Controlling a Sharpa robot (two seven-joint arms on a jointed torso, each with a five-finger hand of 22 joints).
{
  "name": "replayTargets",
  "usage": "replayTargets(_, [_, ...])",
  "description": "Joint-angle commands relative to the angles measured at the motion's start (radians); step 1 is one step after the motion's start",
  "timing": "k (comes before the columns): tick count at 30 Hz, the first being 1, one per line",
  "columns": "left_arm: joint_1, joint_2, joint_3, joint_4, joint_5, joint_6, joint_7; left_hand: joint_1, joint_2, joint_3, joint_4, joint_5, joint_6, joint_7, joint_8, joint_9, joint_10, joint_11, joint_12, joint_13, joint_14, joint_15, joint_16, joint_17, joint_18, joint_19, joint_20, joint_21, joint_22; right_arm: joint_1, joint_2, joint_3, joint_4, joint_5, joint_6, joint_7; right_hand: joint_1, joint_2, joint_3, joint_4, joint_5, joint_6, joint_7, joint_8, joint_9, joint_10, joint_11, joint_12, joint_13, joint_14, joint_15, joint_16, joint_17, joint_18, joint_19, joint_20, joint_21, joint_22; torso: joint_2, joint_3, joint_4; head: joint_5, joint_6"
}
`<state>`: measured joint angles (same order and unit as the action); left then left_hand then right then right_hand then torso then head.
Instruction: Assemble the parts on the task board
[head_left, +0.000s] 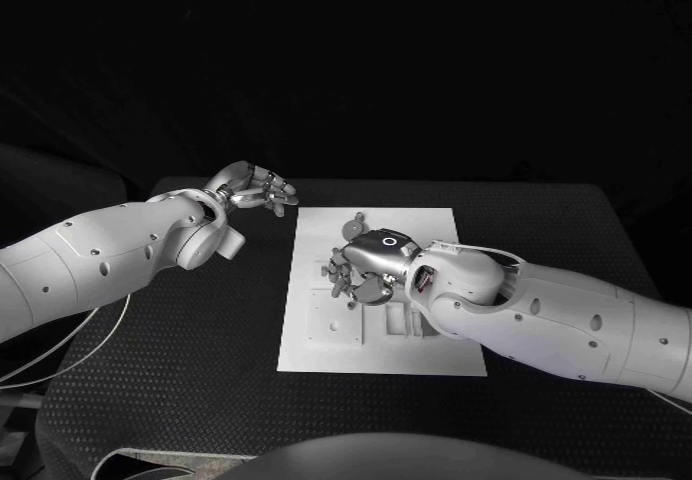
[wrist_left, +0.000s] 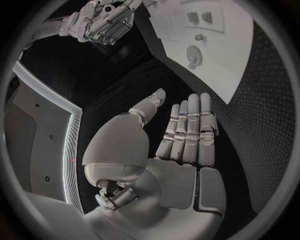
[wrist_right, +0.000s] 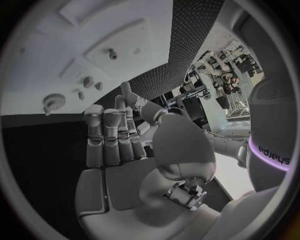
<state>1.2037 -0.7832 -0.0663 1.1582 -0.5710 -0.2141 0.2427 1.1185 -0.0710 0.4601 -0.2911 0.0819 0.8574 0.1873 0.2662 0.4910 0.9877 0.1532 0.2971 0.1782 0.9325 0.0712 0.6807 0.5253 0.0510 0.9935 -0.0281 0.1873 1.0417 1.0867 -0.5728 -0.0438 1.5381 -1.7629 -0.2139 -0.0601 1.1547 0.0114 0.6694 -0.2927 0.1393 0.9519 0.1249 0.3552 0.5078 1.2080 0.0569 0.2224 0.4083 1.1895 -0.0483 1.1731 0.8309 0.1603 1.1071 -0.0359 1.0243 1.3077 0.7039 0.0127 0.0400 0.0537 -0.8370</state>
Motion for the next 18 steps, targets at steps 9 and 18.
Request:
replayTargets(9, [0.002, 0.004, 0.001, 0.001, 0.009, 0.008, 0.009, -0.01, -0.001, -0.005, 0.0, -0.001, -0.004, -0.003, 0.003, -0.001, -0.001, -0.003, 0.005, -0.001, 0.004, 0.002, -0.006, 0.002, 0.011, 0.006, 0.002, -0.004, 0.002, -0.001, 0.069, -0.059, -0.038, -0.089, 0.103, -0.005, 0.001, -0.001, 0.003, -0.002, -0.002, 0.026, -0.002, 0.016, 0.022, 0.003, 0.0, -0.005, 0.0, -0.003, -0.005, 0.0, -0.001, 0.101, -0.002, -0.006, 0.005, 0.018, 0.0, 0.0006, -0.0002, 0.018, -0.011])
replayTargets(18, [0.002, 0.001, 0.001, 0.001, 0.009, 0.007, 0.009, -0.01, -0.002, -0.005, 0.0, -0.001, -0.004, -0.003, 0.003, -0.002, -0.002, -0.003, 0.005, -0.002, 0.004, 0.002, -0.007, 0.003, 0.011, 0.006, 0.002, -0.004, 0.002, -0.004, 0.079, -0.075, -0.049, -0.154, 0.103, -0.019, 0.002, -0.002, 0.004, -0.002, -0.001, 0.026, -0.002, 0.016, 0.022, 0.003, 0.0, -0.006, -0.001, -0.004, -0.005, 0.0, -0.001, 0.101, -0.003, -0.006, 0.005, 0.018, 0.0, 0.0019, -0.0007, 0.026, -0.02])
